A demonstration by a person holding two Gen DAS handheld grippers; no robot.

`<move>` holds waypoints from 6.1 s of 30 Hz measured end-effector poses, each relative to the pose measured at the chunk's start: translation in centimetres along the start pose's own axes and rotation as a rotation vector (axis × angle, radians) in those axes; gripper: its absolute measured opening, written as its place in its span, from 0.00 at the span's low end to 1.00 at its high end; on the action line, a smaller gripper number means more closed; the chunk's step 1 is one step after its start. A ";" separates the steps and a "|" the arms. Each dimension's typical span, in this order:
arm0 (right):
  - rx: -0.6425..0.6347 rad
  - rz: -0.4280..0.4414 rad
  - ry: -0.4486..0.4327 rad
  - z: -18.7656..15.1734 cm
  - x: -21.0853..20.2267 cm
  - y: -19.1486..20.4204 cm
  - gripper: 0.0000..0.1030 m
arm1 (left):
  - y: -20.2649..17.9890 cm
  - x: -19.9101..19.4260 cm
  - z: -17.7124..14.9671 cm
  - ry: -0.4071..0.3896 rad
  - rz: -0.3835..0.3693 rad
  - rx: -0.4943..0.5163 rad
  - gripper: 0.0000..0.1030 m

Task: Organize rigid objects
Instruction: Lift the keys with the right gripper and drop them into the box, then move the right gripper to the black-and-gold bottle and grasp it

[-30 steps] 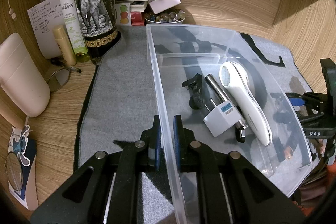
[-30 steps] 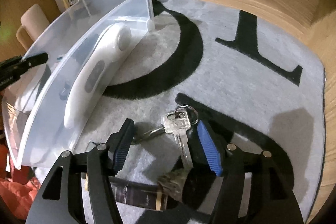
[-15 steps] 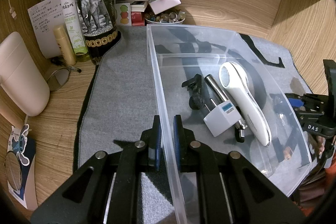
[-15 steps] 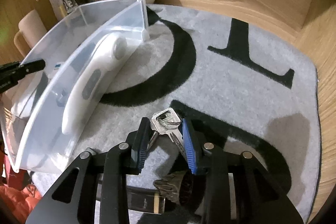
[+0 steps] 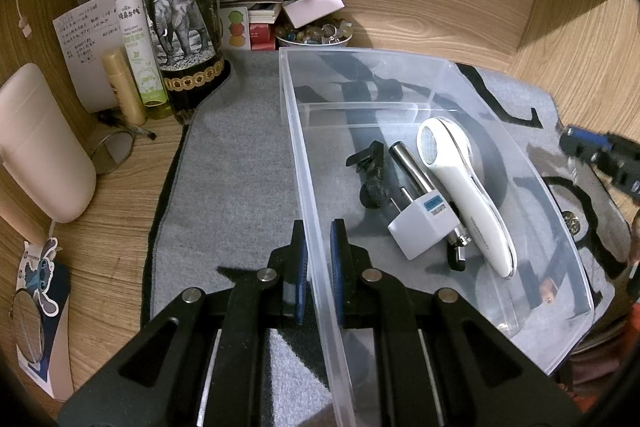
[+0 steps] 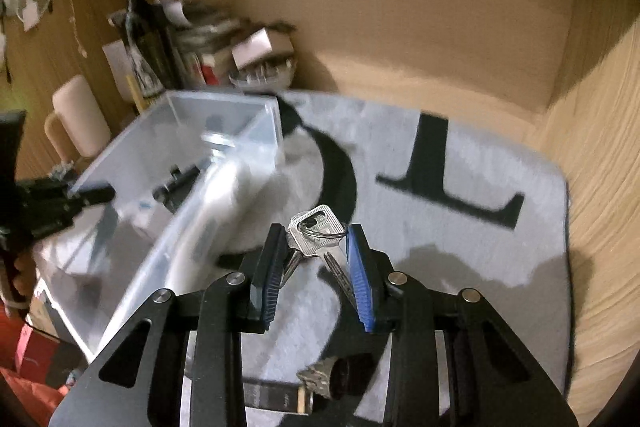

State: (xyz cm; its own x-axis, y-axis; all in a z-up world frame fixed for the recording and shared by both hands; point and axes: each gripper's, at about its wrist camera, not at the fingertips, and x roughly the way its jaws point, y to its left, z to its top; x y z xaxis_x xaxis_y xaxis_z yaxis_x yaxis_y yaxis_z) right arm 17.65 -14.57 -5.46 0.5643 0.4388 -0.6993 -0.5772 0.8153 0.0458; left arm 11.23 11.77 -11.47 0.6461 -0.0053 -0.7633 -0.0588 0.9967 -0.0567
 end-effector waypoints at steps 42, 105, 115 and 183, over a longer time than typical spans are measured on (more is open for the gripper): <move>-0.127 0.167 -0.062 4.1 0.4 8.4 0.33 | -0.1 -0.1 0.0 -0.008 -0.005 0.011 0.10; 0.083 -0.062 0.083 -6.2 -0.4 -1.4 0.31 | -0.1 -0.1 -0.1 -0.004 0.008 0.015 0.10; 0.028 -0.045 -0.007 -3.2 -1.5 0.4 0.31 | -0.1 -0.1 -0.1 -0.004 0.008 0.015 0.10; -0.086 -0.014 -0.063 0.3 -1.7 4.8 0.72 | -0.4 0.0 -0.1 -0.009 -0.001 0.011 0.10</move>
State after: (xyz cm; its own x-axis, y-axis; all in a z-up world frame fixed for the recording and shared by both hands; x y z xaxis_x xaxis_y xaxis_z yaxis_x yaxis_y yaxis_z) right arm 14.15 -11.31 -3.80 0.6071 0.4523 -0.6533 -0.6159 0.7873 -0.0273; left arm 11.19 11.33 -11.45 0.6526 -0.0060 -0.7577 -0.0497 0.9975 -0.0507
